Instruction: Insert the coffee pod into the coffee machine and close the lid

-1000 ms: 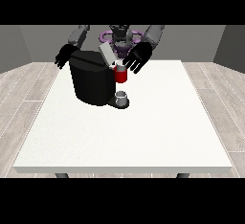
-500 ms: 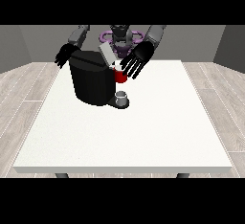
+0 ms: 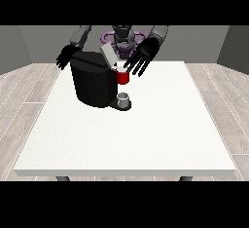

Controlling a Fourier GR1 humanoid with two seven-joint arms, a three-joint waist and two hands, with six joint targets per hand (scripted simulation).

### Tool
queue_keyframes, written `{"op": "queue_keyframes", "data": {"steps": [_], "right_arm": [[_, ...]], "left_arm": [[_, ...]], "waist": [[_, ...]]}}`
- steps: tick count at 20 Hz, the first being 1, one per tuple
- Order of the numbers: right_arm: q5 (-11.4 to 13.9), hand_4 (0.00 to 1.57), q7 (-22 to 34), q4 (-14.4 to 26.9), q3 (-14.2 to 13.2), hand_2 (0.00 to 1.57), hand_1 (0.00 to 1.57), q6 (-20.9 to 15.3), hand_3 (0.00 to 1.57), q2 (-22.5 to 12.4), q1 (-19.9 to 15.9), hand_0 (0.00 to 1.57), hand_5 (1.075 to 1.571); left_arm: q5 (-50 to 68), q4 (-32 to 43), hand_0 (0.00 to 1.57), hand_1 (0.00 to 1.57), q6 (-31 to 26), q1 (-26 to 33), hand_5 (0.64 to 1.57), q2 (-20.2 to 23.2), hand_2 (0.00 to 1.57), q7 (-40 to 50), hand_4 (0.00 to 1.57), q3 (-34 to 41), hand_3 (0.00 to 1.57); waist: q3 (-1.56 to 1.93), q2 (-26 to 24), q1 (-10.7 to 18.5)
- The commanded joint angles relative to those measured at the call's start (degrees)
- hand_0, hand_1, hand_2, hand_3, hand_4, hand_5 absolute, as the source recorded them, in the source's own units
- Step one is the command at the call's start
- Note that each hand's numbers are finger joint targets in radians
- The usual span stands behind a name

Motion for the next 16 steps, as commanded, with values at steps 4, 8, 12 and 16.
{"op": "queue_keyframes", "data": {"steps": [4,8,12,16], "right_arm": [[0.69,0.42,-3.31,3.33,-0.49,0.0,0.0,-0.45,0.0,0.27,3.97,0.0,1.571],[-1.74,0.38,-0.36,2.25,-1.84,0.0,0.0,1.11,0.0,-0.76,5.0,0.0,1.571],[-2.81,0.39,-2.99,5.16,-4.25,0.0,0.0,1.81,0.0,-1.85,8.14,0.0,1.571],[-1.18,0.42,-4.3,3.75,-3.24,0.0,0.0,-0.84,0.0,0.3,12.48,0.0,1.571]], "left_arm": [[-0.03,-2.3,0.0,0.0,-1.28,3.52,1.571,-2.06,0.0,-0.56,0.0,-0.74,0.0],[3.19,-2.39,0.0,0.0,-0.24,5.94,1.571,-5.79,0.0,1.93,0.0,2.18,0.0],[11.7,-3.07,0.0,0.0,-1.22,8.01,1.571,-8.64,0.0,1.83,0.0,9.24,0.0],[19.64,-3.25,0.0,0.0,0.03,15.07,1.571,-13.77,0.0,-2.56,0.24,15.1,0.0]], "waist": [[-0.02,-4.76,4.05],[-0.03,-8.47,3.57],[-0.02,-11.89,7.88],[-0.09,-16.61,9.93]]}}
